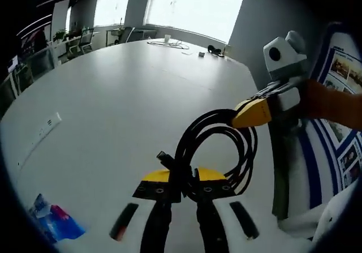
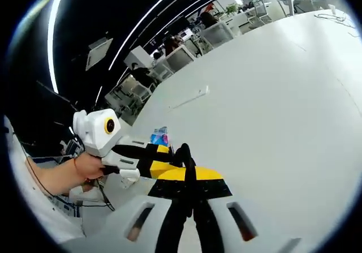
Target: Arrange the tabletop items into an orderly group along one side of the table until the central work area is clear of visible clutter.
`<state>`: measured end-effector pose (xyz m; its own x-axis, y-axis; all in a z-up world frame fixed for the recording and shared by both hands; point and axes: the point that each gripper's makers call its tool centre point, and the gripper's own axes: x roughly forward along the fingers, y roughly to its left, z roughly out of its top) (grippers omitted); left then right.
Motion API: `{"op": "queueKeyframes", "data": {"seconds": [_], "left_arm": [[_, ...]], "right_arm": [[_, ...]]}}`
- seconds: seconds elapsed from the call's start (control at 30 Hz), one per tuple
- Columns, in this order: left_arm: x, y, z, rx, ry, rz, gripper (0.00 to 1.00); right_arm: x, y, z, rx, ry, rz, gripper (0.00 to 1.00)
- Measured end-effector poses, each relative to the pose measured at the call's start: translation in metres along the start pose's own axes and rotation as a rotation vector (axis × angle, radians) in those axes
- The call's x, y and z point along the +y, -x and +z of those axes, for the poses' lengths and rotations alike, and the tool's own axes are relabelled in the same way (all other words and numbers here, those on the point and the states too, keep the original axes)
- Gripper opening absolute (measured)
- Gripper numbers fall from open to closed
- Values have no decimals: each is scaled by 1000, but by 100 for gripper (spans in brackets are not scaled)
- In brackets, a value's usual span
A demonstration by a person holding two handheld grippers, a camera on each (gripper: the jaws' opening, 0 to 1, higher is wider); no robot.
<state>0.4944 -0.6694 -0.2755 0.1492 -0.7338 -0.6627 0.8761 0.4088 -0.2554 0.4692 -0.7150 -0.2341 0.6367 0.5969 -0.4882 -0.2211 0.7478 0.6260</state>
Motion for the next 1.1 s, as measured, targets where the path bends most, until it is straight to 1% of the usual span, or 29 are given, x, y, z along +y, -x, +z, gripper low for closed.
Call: {"op": "queueKeyframes", "data": {"seconds": [0.07,0.2,0.33,0.63,0.77,0.8,1.1], "left_arm": [[2,-7,-5,18,10,-4,12],[5,-17,-16,60,31,-10,12],[9,-24,-23,81,47,-6,12],[18,-35,-36,127,77,7,12],[22,-38,-37,131,84,17,12],[23,-39,-37,129,87,18,12],[25,-46,-37,125,100,27,12]], "right_arm": [[-7,-3,-4,12,-26,-3,0],[-18,-10,-13,36,-45,-11,0],[-29,-17,-18,44,-72,-17,0],[-46,-33,-29,90,-78,-34,0],[-50,-37,-30,92,-79,-40,0],[-53,-39,-30,91,-77,-47,0],[-69,-43,-33,89,-95,-79,0]]}}
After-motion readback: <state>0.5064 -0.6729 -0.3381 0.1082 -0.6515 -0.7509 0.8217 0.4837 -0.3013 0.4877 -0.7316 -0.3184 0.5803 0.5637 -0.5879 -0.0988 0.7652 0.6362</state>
